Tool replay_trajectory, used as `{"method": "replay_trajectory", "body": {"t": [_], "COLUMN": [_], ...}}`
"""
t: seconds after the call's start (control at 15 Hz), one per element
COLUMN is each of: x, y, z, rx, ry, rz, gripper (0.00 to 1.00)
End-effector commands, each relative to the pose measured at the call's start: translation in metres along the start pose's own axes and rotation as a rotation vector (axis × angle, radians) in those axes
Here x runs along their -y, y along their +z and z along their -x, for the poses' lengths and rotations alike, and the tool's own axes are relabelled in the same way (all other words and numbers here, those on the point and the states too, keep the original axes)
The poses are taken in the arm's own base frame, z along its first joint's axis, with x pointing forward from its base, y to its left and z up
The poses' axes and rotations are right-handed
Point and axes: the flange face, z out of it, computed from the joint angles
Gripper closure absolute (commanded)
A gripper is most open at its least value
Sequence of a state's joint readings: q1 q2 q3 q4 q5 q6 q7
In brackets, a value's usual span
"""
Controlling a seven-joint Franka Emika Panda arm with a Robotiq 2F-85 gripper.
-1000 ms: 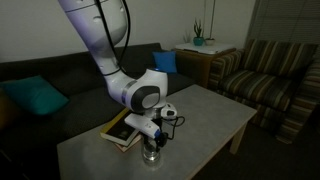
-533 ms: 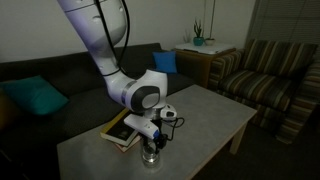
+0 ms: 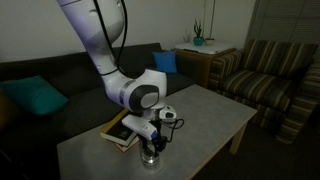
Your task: Pick the lid on the table and put it on the silver bottle
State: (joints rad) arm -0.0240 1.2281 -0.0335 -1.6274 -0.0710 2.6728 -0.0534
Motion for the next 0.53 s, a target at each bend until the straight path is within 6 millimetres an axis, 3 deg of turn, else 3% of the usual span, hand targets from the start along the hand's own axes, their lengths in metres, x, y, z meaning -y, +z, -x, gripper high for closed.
{"method": "replay_trajectory", "body": {"t": [0.0,0.47], "x": [-0.0017,0.0051], "y": [-0.0064,-0.0066], "z": [0.0056,-0.0009], "rx": [0.006,-0.008], "ry": [-0.015,-0.053], "rz": [-0.004,-0.021], "gripper": [0.55,0.55]}}
